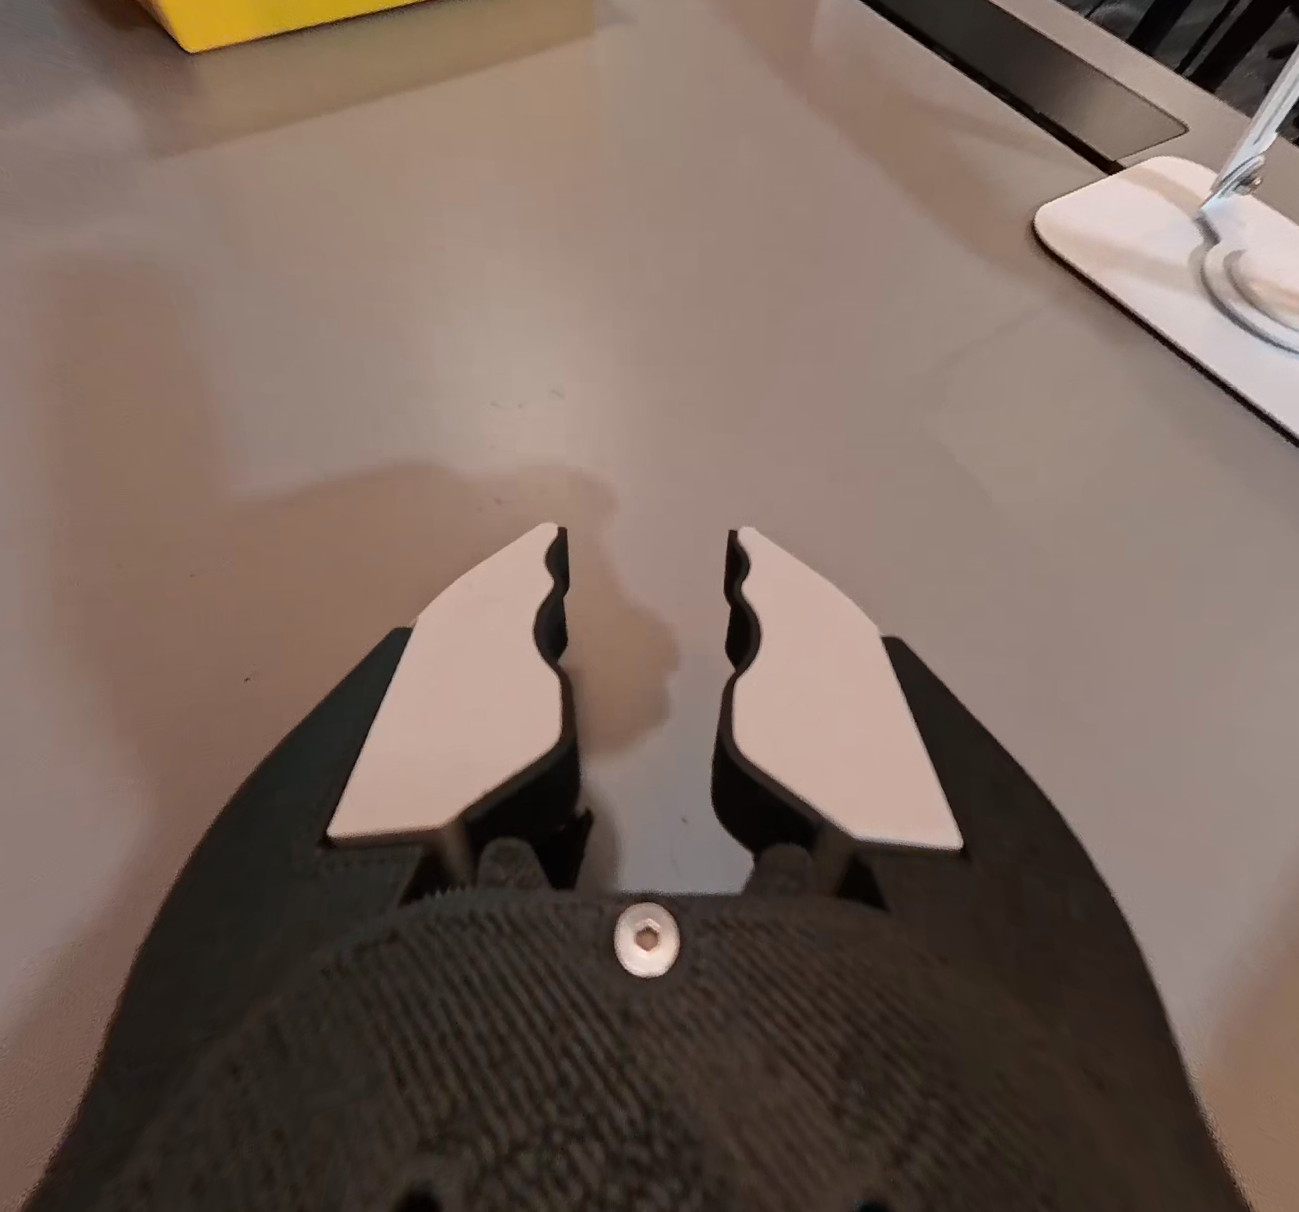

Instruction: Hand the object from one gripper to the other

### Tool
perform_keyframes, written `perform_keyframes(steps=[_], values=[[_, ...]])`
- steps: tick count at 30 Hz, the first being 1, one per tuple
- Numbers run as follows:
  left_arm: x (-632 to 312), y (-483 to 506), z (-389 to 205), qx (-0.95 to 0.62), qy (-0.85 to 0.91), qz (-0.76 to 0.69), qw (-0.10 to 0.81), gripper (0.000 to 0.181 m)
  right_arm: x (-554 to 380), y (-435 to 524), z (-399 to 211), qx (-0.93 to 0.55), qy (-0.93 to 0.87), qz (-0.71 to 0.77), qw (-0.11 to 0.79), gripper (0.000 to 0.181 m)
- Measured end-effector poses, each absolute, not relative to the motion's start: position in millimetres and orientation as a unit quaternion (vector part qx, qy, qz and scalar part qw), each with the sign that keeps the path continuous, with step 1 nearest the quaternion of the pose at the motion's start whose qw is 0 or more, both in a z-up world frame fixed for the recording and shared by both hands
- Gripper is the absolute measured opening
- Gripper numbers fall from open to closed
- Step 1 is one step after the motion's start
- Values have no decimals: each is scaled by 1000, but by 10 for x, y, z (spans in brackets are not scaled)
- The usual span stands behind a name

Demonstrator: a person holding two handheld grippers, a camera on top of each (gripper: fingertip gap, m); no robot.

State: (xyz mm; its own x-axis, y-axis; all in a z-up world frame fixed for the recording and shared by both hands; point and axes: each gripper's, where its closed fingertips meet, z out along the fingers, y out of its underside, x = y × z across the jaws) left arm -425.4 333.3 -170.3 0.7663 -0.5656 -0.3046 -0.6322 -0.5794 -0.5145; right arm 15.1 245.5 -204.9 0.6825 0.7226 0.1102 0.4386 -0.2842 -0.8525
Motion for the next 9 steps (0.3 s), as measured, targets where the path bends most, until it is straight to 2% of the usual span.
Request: perform_keyframes(steps=[1, 9], values=[[-4224, 3344, -1741, -886, 348, 60, 301, 51, 156, 2460, -2049, -788, -366, 153, 470, 43], [-3990, 3381, -1977, -883, 397, 71, 240, 53, 191, 2474, -1988, -787, -347, 176, 479, 43]])
